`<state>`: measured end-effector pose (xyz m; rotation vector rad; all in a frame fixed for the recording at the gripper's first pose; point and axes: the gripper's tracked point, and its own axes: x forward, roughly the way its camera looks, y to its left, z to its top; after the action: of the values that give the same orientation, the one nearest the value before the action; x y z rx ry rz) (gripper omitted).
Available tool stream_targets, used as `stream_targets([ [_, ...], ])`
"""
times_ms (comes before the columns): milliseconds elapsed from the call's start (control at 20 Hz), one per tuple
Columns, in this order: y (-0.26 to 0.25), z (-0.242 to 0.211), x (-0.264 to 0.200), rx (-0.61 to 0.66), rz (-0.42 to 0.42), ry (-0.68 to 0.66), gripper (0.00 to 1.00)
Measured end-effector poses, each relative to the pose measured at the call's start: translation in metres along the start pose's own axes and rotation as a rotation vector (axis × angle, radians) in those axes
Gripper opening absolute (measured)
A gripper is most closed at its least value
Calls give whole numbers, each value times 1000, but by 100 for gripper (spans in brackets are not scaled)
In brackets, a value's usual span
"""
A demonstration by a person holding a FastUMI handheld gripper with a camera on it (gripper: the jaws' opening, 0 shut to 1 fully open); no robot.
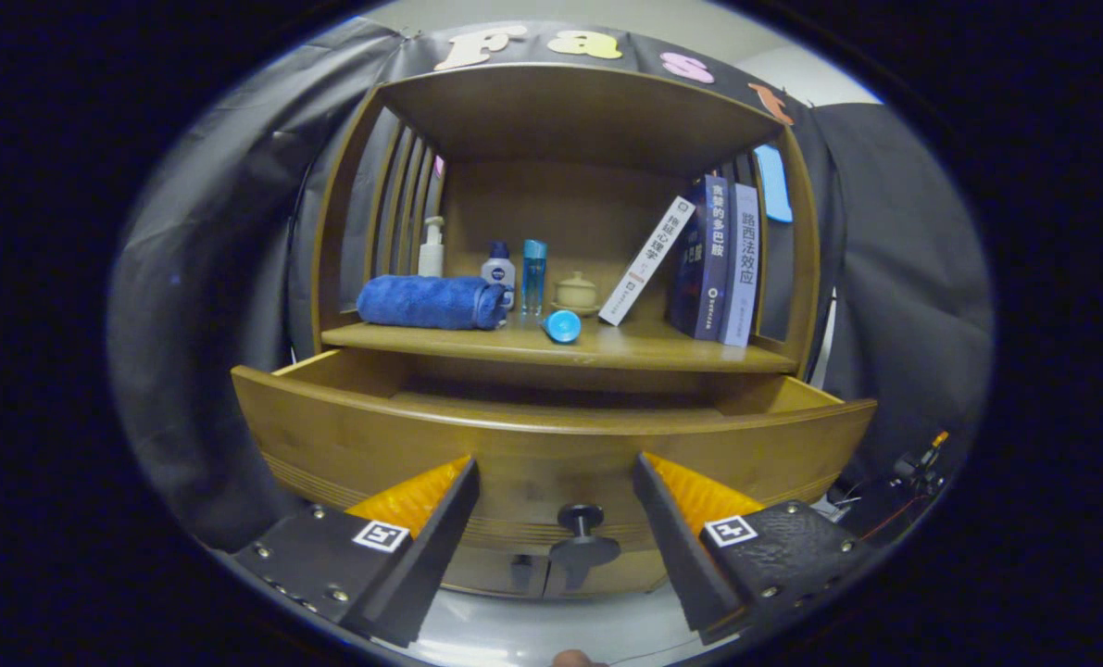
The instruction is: Pull open the drawer, take out the items inside it, and place them on the countertop above the cabinet.
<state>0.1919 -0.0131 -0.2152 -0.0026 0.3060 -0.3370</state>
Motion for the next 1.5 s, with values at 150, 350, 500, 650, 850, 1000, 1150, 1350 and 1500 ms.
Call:
stream_targets([
  [150,3,3,18,0,0,-4,100],
  [350,4,8,43,-14,-8,-6,100],
  [500,5,12,61,-33,-8,-4,99],
  [650,6,13,76,-34,-10,1,99],
  [850,7,15,90,-37,-9,6,99],
  [1000,7,18,97,-37,-7,5,99],
  [1150,7,18,99,-45,-1,-9,99],
  [1350,6,18,100,-49,2,-11,99],
  [1500,6,18,99,-44,7,-19,99],
])
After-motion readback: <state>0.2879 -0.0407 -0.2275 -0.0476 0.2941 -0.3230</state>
